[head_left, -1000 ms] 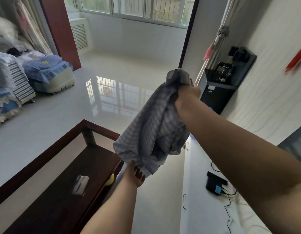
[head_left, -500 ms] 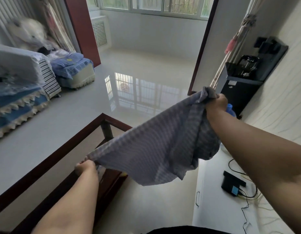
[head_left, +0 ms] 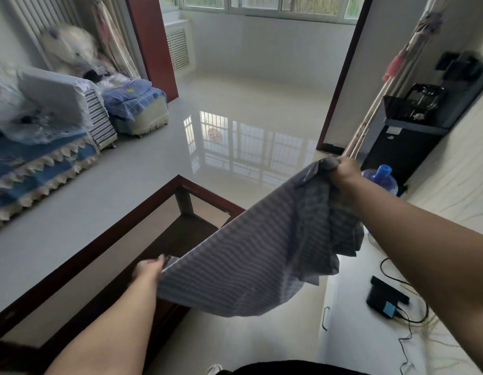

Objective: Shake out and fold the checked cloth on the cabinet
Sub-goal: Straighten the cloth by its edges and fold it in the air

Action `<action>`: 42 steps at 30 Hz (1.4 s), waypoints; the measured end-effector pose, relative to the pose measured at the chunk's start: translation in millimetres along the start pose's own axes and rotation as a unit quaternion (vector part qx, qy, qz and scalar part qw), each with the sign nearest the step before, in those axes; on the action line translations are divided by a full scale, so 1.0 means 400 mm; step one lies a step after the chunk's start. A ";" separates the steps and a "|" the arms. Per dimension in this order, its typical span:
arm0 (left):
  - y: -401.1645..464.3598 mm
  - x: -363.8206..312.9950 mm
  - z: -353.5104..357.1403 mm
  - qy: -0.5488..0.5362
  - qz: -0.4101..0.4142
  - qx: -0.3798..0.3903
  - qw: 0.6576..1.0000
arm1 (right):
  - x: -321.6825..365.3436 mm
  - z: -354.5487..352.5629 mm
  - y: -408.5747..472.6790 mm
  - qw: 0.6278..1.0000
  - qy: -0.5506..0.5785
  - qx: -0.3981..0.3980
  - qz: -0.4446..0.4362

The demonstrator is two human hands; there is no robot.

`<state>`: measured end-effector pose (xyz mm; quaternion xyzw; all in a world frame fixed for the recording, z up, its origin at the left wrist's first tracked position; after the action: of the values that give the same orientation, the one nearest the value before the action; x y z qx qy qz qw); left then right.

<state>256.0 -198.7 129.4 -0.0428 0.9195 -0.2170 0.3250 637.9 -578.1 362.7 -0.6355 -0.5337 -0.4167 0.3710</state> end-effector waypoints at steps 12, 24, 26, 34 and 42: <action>-0.795 -0.661 0.126 0.018 0.781 0.083 0.619 | -0.017 0.185 -0.182 0.951 -0.183 0.219 -0.122; -0.764 -0.616 0.132 -0.027 0.750 -0.002 0.661 | -0.051 0.165 -0.184 0.955 -0.159 0.246 -0.038; -0.773 -0.613 0.114 -0.072 0.749 -0.040 0.657 | -0.052 0.162 -0.193 0.956 -0.138 0.257 -0.016; -0.762 -0.710 -0.002 -0.134 0.740 -0.093 0.652 | -0.020 0.144 -0.206 0.927 -0.156 0.332 -0.080; -0.635 -0.862 -0.116 -0.132 0.611 -0.118 0.772 | -0.002 -0.168 0.024 0.988 -0.107 -0.045 -0.102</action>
<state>482.4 -335.0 469.5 0.4616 0.7186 0.1446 0.4995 638.4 -641.5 387.1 -0.6351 -0.6129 -0.4052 0.2384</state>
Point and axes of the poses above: each hand's wrist, its own y-axis towards the middle knuckle, its own z-axis out of the palm, x = y × z, the point moved 10 cm from there along y, towards the middle knuckle, and after that the axes turned 14 degrees about -x, right-handed, at the moved point
